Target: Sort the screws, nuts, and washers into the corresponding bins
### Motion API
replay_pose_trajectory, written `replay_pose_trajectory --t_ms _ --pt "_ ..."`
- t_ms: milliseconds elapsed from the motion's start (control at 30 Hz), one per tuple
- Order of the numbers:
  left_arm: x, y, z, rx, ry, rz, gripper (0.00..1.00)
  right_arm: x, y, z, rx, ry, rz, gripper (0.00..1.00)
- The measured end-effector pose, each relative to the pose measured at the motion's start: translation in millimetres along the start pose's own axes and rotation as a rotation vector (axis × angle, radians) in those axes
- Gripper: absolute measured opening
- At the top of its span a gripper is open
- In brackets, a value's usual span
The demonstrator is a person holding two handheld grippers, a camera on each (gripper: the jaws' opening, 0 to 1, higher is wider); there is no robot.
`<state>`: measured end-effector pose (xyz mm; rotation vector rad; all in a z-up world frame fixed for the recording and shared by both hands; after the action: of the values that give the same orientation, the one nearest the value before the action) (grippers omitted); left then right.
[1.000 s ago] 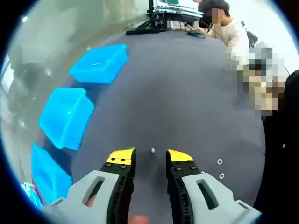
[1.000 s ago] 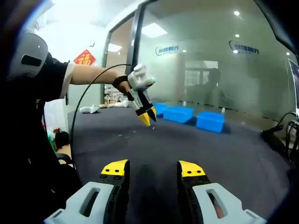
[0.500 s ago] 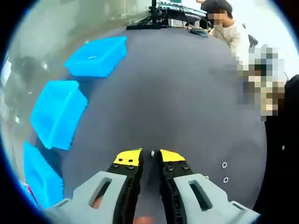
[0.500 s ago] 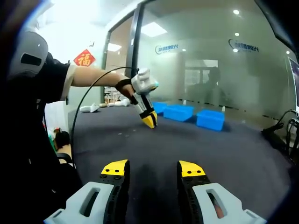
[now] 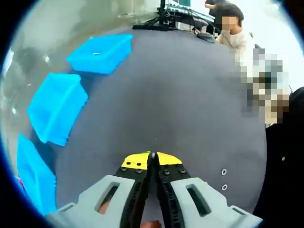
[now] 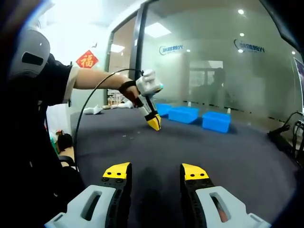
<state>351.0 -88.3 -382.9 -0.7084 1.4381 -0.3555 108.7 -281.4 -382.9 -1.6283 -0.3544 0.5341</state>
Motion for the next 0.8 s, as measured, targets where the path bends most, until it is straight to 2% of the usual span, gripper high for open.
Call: replay_pose_trajectory --t_ms 167,400,700,800 --pt "-5.1 0.1 -3.1 -0.012 -0.005 -0.03 0.03 0.9 -2.0 0.6 -0.005 -0.003 -0.002 0.37" --pt "-23.9 0.4 -8.2 -0.035 -0.022 -0.116 0.03 2.8 -4.4 2.7 -0.012 -0.009 -0.003 0.37" --pt "-57.6 0.9 -8.1 -0.123 -0.106 -0.307 0.03 5.1 -17.3 2.9 -0.026 0.003 -0.021 0.37" --pt "-71.3 0.0 -5.6 -0.15 -0.154 -0.391 0.03 6.0 -21.3 3.0 -0.035 0.009 -0.025 0.37"
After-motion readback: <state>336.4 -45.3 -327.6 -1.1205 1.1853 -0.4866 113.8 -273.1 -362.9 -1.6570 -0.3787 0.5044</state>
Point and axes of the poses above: the point that each gripper's makers call its tool centre point, and the gripper's own axes: x roughly forward along the fingers, z roughly to its left, y roughly out of its underside, the point moved 7 cm from there along -x, roughly backward along the fingers, and after that the axes turned 6 degrees about -z, right-handed, at the moved point
